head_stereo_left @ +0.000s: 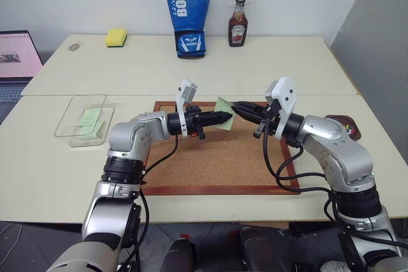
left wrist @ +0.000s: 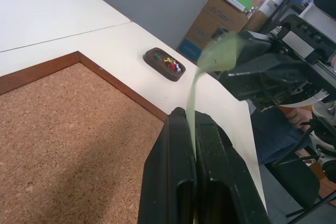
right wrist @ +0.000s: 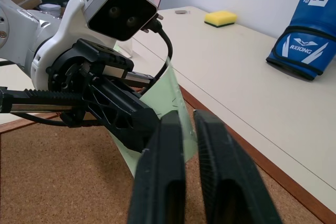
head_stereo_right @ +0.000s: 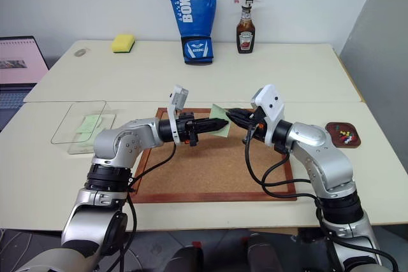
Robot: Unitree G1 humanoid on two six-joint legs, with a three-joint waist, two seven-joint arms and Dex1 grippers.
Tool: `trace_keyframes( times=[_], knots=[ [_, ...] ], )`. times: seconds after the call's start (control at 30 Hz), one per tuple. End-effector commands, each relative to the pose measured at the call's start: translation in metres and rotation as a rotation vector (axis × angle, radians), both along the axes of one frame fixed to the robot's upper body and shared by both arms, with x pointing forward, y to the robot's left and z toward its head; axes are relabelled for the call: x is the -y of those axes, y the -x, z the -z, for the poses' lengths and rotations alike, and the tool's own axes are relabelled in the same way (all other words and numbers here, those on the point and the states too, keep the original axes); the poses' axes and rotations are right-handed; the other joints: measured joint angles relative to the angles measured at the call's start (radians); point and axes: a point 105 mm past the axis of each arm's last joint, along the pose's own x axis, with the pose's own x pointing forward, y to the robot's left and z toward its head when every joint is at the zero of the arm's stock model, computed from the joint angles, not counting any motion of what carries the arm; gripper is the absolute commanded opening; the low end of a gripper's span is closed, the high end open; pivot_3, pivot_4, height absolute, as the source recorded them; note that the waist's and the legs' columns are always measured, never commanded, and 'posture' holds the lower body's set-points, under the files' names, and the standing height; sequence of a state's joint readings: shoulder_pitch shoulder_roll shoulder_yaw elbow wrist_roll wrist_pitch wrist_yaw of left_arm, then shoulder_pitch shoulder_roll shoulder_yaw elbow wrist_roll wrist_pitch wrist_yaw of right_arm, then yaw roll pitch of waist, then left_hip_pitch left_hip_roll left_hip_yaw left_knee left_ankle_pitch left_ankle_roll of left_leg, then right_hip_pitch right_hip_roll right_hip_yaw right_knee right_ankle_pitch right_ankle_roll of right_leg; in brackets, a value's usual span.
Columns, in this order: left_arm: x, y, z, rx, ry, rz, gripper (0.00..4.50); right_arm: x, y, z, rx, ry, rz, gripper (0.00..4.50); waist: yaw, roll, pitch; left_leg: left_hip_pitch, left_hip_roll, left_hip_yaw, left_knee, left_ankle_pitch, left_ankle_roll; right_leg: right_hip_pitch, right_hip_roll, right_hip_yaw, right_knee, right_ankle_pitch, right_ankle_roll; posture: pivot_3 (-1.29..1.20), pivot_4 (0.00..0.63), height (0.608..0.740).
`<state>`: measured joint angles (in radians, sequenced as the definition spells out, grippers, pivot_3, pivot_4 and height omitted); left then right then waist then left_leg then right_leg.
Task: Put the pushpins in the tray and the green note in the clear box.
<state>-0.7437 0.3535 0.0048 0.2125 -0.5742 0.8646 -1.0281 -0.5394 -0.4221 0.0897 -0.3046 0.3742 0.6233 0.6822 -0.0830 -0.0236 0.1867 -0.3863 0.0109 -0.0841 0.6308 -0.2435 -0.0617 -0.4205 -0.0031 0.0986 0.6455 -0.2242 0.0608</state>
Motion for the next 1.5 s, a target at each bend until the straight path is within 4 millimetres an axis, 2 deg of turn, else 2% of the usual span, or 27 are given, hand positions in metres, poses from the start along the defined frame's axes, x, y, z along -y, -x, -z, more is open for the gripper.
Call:
trace_keyframes(
  times=[0.03, 0.23, 0.33, 0.47, 0.57, 0.63, 0.73, 0.8, 0.93, 1.0, 1.07, 1.23, 1.27, 1.3, 1.5],
  knots=[
    [-0.001, 0.002, -0.013, 0.047, 0.023, 0.009, 0.00, 0.006, 0.000, -0.011, 0.038, -0.004, 0.012, 1.61, 0.000, 0.000, 0.000, 0.000, 0.000, 0.000, 0.000, 0.000, 0.000, 0.000, 0.000, 0.000, 0.000, 0.000, 0.000, 0.00, 0.150, 0.740],
    [-0.015, -0.003, -0.019, 0.063, 0.033, -0.062, 0.00, 0.010, 0.004, -0.016, 0.032, -0.013, 0.000, 2.98, 0.000, 0.000, 0.000, 0.000, 0.000, 0.000, 0.000, 0.000, 0.000, 0.000, 0.000, 0.000, 0.000, 0.000, 0.000, 0.00, 0.150, 0.740],
    [-0.032, -0.008, -0.019, 0.085, 0.008, -0.148, 0.00, 0.007, 0.011, -0.031, 0.023, -0.066, -0.042, 3.53, -0.001, 0.000, 0.000, 0.000, 0.000, 0.000, 0.000, 0.000, 0.000, 0.000, 0.000, 0.000, 0.000, 0.000, 0.000, 0.00, 0.150, 0.740],
    [-0.069, -0.022, -0.029, 0.161, -0.042, -0.364, 0.00, -0.013, 0.028, -0.056, -0.007, -0.171, -0.168, 4.34, -0.002, 0.000, 0.000, 0.000, 0.000, 0.000, 0.000, 0.000, 0.000, 0.000, 0.000, 0.000, 0.000, 0.000, 0.000, 0.00, 0.150, 0.740],
    [-0.096, -0.026, -0.033, 0.212, -0.115, -0.516, 0.00, -0.030, 0.043, -0.064, -0.012, -0.186, -0.243, 4.43, -0.003, 0.000, 0.000, 0.000, 0.001, -0.001, 0.000, 0.000, 0.000, -0.001, 0.001, 0.000, 0.001, 0.000, 0.000, 0.00, 0.150, 0.740],
    [-0.118, -0.030, -0.033, 0.253, -0.188, -0.661, 0.00, -0.040, 0.050, -0.067, -0.012, -0.188, -0.284, 4.43, -0.001, 0.000, 0.000, 0.000, 0.001, -0.002, -0.001, 0.000, 0.000, -0.001, 0.001, -0.001, 0.000, 0.000, 0.000, 0.00, 0.150, 0.740],
    [-0.182, -0.038, -0.040, 0.321, -0.309, -1.073, 0.00, -0.049, 0.054, -0.069, -0.012, -0.201, -0.315, 4.43, 0.001, 0.000, 0.000, 0.000, 0.001, -0.001, -0.001, 0.000, 0.000, -0.001, 0.000, -0.001, 0.000, 0.000, -0.001, 0.00, 0.150, 0.740],
    [-0.203, -0.036, -0.041, 0.353, -0.376, -1.206, 0.00, -0.050, 0.054, -0.069, -0.015, -0.203, -0.320, 4.43, 0.002, 0.000, 0.000, -0.001, 0.001, -0.001, 0.000, 0.000, 0.000, -0.001, 0.000, -0.001, 0.000, 0.000, 0.000, 0.00, 0.150, 0.740],
    [-0.273, -0.022, -0.045, 0.387, -0.474, -1.611, 0.00, -0.055, 0.056, -0.064, -0.019, -0.193, -0.342, 4.43, 0.005, 0.000, 0.000, -0.001, 0.001, -0.002, 0.000, 0.000, 0.000, -0.001, 0.000, -0.002, 0.000, 0.000, 0.000, 0.00, 0.150, 0.740],
    [-0.292, -0.016, -0.045, 0.384, -0.501, -1.716, 0.00, -0.056, 0.056, -0.062, -0.018, -0.182, -0.345, 4.43, 0.005, 0.000, 0.000, 0.000, 0.001, -0.002, 0.000, 0.000, 0.000, -0.001, 0.000, -0.002, 0.000, 0.000, 0.000, 0.00, 0.150, 0.740],
    [-0.297, -0.015, -0.036, 0.342, -0.500, -1.742, 0.00, -0.055, 0.054, -0.061, -0.018, -0.182, -0.340, 4.43, 0.005, 0.000, 0.000, 0.000, 0.001, -0.002, 0.000, 0.000, 0.000, -0.001, 0.000, -0.002, 0.000, 0.000, 0.000, 0.00, 0.150, 0.740],
    [-0.294, -0.024, -0.019, 0.268, -0.459, -1.716, 0.00, -0.054, 0.052, -0.061, -0.015, -0.182, -0.324, 4.43, 0.019, 0.000, 0.000, 0.000, 0.000, -0.002, 0.000, 0.000, 0.000, 0.000, -0.001, -0.002, 0.000, 0.000, 0.000, 0.00, 0.150, 0.740],
    [-0.294, -0.027, -0.015, 0.241, -0.433, -1.719, 0.20, -0.054, 0.051, -0.060, -0.012, -0.177, -0.319, 4.47, 0.020, -0.001, 0.000, 0.000, 0.000, -0.002, 0.000, 0.000, 0.000, 0.000, -0.001, -0.002, 0.000, 0.000, 0.000, 0.00, 0.150, 0.740],
    [-0.294, -0.029, -0.013, 0.224, -0.418, -1.720, 0.20, -0.053, 0.051, -0.060, -0.010, -0.175, -0.314, 4.47, 0.021, -0.001, 0.000, 0.000, 0.001, -0.002, 0.000, 0.000, 0.000, 0.000, 0.000, -0.002, 0.000, 0.000, 0.000, 0.00, 0.150, 0.740],
    [-0.294, -0.040, -0.008, 0.183, -0.389, -1.713, 1.47, -0.047, 0.047, -0.061, 0.000, -0.167, -0.265, 4.50, 0.026, -0.001, 0.000, -0.001, 0.001, -0.002, 0.000, 0.000, 0.000, 0.000, 0.000, -0.003, 0.000, 0.000, 0.000, 0.00, 0.150, 0.740]
  ],
)
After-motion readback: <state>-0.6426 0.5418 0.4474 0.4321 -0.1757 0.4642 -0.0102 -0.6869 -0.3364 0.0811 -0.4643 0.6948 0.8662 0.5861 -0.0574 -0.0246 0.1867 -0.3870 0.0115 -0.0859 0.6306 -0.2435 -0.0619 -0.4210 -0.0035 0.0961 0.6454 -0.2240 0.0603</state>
